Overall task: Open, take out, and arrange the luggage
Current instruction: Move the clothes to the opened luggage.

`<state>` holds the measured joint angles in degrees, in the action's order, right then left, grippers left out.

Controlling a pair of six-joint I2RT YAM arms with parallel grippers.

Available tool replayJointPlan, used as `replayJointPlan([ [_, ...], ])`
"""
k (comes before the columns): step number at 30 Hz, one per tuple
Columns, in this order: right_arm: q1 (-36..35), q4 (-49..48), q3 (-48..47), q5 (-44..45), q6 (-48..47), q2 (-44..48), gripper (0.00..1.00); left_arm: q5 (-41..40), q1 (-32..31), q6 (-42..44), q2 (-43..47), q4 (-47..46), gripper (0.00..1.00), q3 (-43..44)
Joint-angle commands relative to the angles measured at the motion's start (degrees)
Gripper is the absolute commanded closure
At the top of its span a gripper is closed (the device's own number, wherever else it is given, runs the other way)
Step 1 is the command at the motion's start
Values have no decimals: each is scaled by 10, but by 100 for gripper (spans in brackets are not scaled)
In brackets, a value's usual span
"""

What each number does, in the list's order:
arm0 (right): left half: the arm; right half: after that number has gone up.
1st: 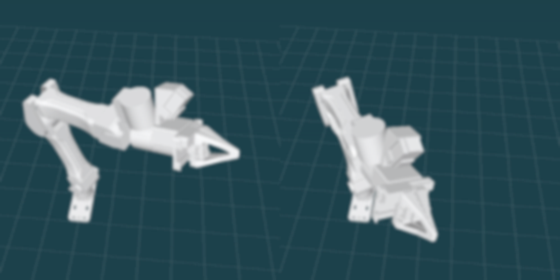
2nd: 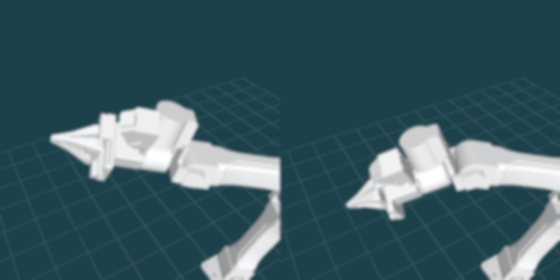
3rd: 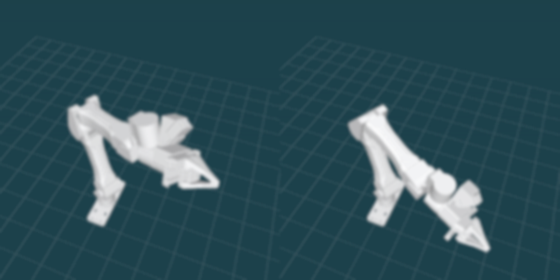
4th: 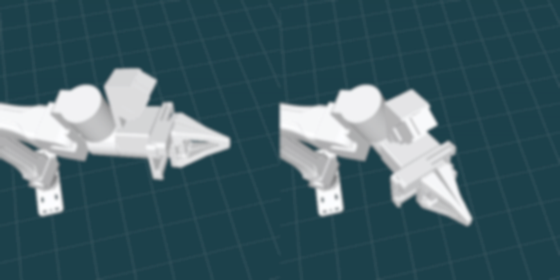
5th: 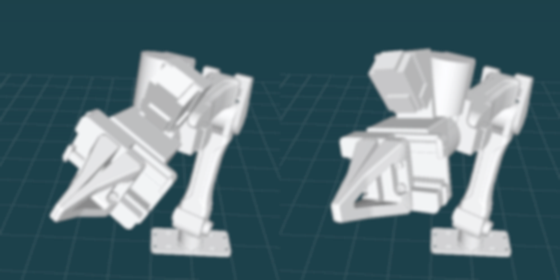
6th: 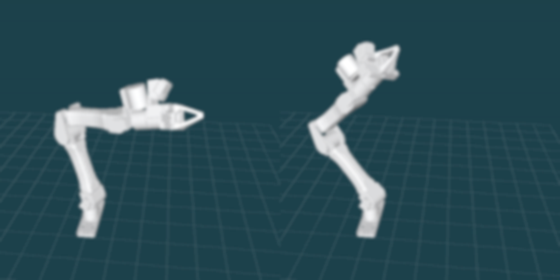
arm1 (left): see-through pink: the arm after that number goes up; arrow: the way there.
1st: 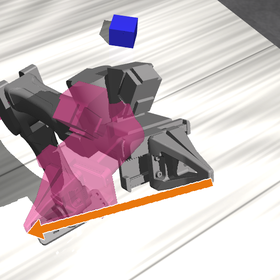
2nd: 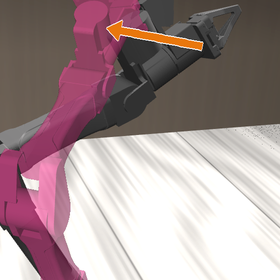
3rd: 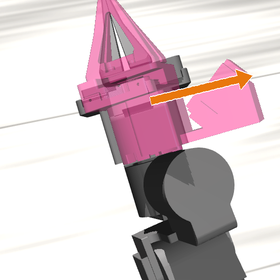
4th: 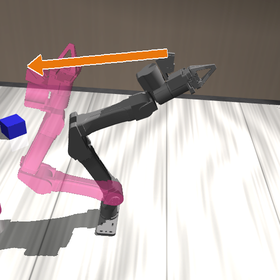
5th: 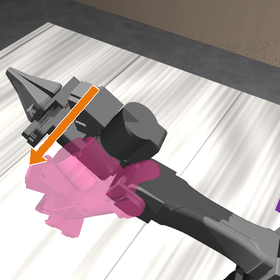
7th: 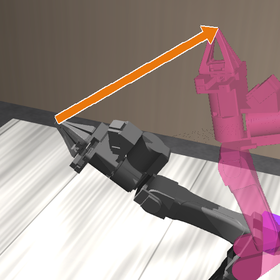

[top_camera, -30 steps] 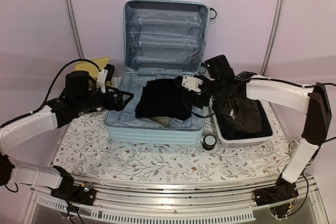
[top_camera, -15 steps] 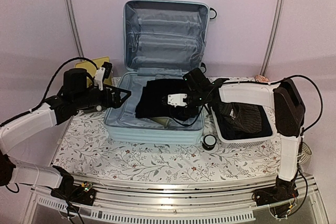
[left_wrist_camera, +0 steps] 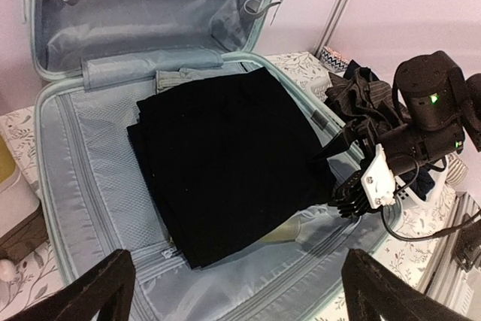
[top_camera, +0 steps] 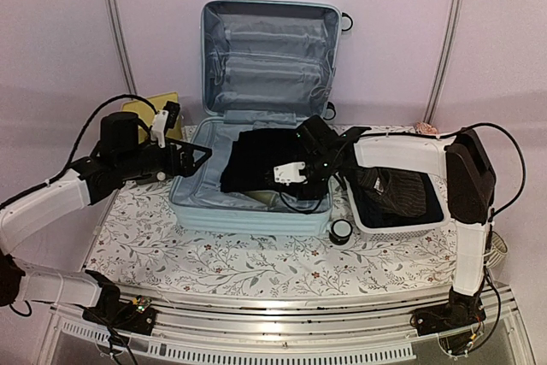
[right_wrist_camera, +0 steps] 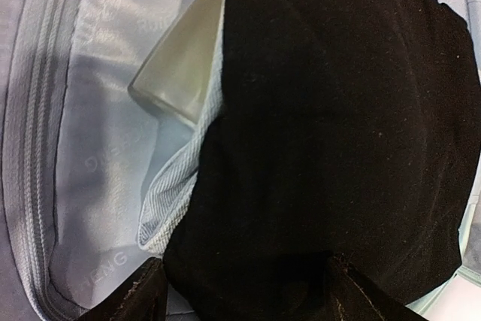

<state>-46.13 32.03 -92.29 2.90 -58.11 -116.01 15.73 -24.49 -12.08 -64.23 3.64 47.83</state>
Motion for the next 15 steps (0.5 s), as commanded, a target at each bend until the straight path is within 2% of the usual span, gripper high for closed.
replayJointPlan([
  [1, -4, 16, 5, 37, -13, -16, 28, -1, 8, -17, 23, -7, 2, -16],
  [10, -4, -86, 22, 102, -19, -26, 35, -5, 8, -14, 43, 26, 2, -7],
  [12, -4, -104, 26, 96, -24, -18, 44, -14, 8, -15, 47, 27, 2, -8],
  [15, -5, -112, 26, 73, -27, 4, 67, -15, 8, -23, 49, 18, 2, -15],
])
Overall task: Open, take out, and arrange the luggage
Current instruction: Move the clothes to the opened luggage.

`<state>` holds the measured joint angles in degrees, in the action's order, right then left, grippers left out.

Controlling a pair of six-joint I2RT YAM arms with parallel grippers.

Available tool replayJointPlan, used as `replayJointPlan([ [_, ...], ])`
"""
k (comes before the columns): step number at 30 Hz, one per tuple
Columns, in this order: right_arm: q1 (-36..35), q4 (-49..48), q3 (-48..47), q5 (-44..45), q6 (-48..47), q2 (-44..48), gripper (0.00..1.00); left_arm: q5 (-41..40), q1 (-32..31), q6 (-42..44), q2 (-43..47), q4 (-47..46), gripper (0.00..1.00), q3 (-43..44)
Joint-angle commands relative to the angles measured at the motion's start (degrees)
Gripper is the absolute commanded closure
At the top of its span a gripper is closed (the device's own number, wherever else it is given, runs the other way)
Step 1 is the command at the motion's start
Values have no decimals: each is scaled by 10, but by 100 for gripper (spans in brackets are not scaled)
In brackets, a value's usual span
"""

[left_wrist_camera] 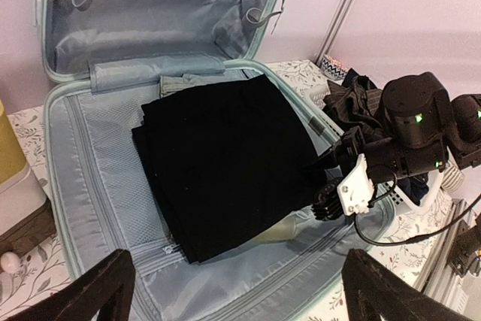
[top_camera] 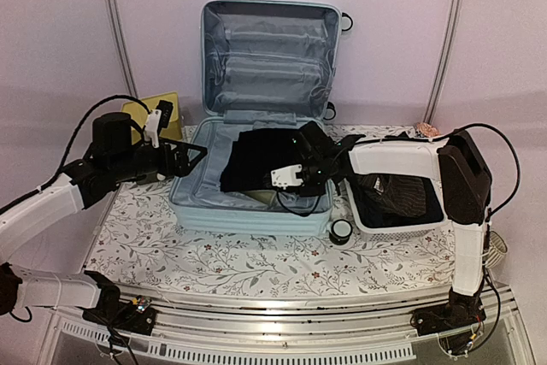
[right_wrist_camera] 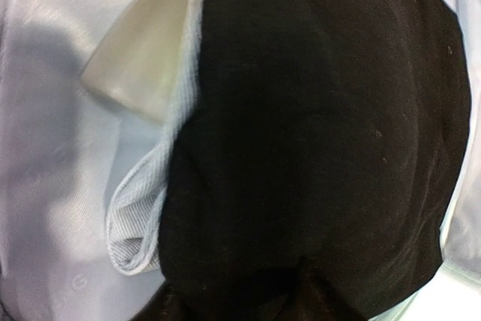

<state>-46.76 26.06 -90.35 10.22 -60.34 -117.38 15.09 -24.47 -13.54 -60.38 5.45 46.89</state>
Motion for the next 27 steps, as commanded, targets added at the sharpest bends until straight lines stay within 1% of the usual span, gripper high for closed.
replayJointPlan([
  [1, 1, -55, 8, -11, -4, 28, 73, -6, 9, -11, 10, -4, 2, -8],
  [5, -3, -56, 23, -38, 1, 66, 86, 5, 8, -11, -7, -19, 2, -5],
  [9, -9, -13, 18, -58, 12, 91, 94, 19, 8, -6, -37, -26, 2, 15],
  [11, -12, 18, 9, -72, 21, 100, 96, 35, 7, -7, -49, -32, 2, 19],
  [16, -23, 95, -17, -106, 50, 125, 97, 81, -3, -3, -59, -40, 2, 17],
  [21, -31, 146, -30, -119, 72, 140, 98, 103, -35, 18, -47, -39, 2, 11],
  [25, -35, 171, -30, -125, 85, 147, 98, 88, -68, 38, -43, -37, 2, 4],
  [27, -39, 186, -32, -131, 91, 151, 98, 76, -75, 40, -42, -35, 2, 1],
])
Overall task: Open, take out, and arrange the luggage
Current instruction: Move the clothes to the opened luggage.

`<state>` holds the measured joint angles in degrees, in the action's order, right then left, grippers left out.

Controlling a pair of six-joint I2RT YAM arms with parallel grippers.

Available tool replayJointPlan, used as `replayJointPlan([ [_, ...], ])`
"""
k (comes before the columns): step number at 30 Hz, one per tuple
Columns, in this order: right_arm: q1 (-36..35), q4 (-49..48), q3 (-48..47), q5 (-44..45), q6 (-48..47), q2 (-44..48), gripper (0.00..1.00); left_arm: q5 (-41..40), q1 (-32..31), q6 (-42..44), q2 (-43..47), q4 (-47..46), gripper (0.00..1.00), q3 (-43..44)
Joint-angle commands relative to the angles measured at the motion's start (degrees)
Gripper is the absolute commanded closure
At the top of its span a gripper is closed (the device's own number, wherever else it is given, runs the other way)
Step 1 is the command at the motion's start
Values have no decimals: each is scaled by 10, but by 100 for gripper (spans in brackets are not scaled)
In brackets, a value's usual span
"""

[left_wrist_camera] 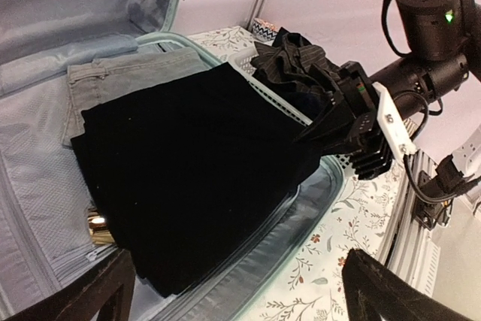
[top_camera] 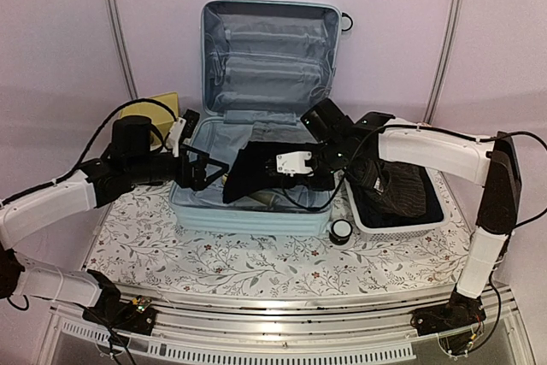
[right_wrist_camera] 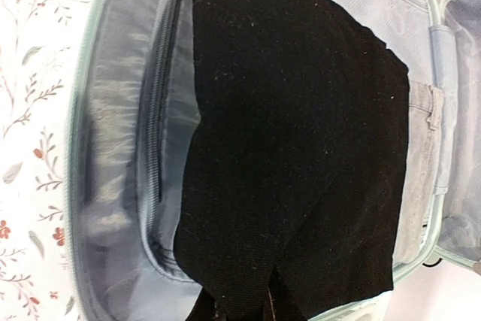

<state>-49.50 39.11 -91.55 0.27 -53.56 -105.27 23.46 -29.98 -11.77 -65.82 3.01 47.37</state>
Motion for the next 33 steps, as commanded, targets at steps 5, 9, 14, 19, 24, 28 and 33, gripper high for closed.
replayJointPlan([
  [5, -31, 103, -23, -53, 44, 49, 98, -11, -29, 25, 17, -8, 2, -11],
  [9, -52, 153, -23, -64, 70, 57, 97, -13, -34, 26, 20, -2, 2, -11],
  [14, -82, 208, -33, -111, 110, 55, 95, -3, -43, 25, 28, -3, 2, -20],
  [19, -90, 200, -41, -107, 146, 47, 60, 6, -68, 32, 32, -5, 2, -27],
  [24, -47, 124, -50, -148, 227, 109, 40, 9, -105, 55, 35, -42, 2, -49],
  [28, -5, 62, -22, -172, 321, 167, 31, -5, -145, 87, 19, -77, 2, -55],
  [33, 45, 14, 35, -142, 540, 191, 30, -85, -235, 195, -21, -134, 2, -66],
])
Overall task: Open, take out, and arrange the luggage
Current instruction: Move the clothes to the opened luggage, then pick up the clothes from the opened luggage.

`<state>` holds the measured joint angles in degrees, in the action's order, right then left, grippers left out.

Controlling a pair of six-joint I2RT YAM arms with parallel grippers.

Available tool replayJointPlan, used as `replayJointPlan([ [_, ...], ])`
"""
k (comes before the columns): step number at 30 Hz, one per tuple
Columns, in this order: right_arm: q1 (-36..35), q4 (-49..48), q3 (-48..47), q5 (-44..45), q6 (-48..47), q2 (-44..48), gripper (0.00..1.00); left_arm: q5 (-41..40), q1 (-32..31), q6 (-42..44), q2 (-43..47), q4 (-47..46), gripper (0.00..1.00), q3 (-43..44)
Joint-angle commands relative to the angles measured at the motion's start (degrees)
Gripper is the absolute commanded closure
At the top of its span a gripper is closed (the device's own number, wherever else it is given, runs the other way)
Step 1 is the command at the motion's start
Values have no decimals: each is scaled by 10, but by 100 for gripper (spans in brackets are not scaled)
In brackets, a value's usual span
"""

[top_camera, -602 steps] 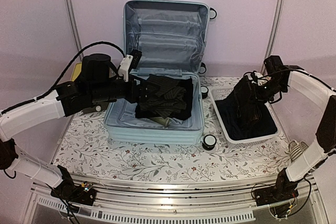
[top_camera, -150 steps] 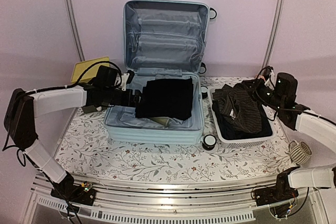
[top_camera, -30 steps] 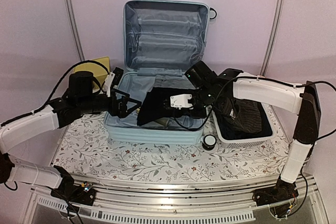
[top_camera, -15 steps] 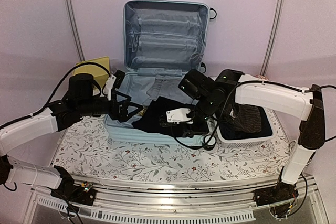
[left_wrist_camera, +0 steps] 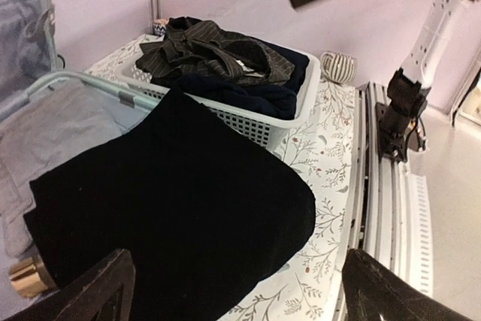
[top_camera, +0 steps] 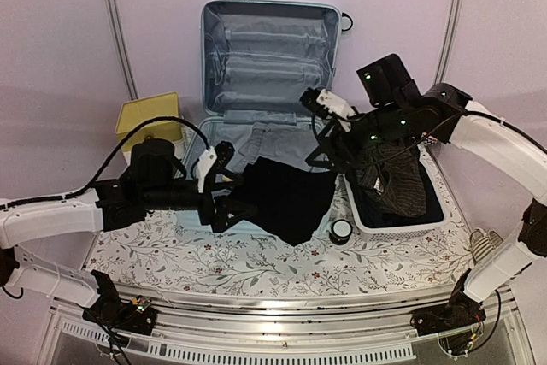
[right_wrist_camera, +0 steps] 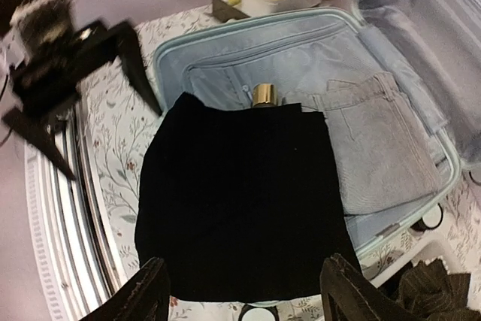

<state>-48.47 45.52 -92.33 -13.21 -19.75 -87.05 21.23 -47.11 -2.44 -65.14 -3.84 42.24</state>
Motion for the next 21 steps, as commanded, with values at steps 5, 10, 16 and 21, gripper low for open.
replayJointPlan([
  [5, 103, -194, 229, -88, 454, 96, 27, -136, -166, 297, -80, -95, 2, -23],
  [10, 107, -255, 323, -64, 580, 144, 27, -210, -202, 393, -154, -105, 2, -7],
  [16, 107, -258, 329, -71, 617, 133, 25, -248, -206, 441, -218, -125, 6, 20],
  [21, 107, -275, 353, -74, 647, 135, 23, -305, -206, 460, -272, -175, 18, 46],
])
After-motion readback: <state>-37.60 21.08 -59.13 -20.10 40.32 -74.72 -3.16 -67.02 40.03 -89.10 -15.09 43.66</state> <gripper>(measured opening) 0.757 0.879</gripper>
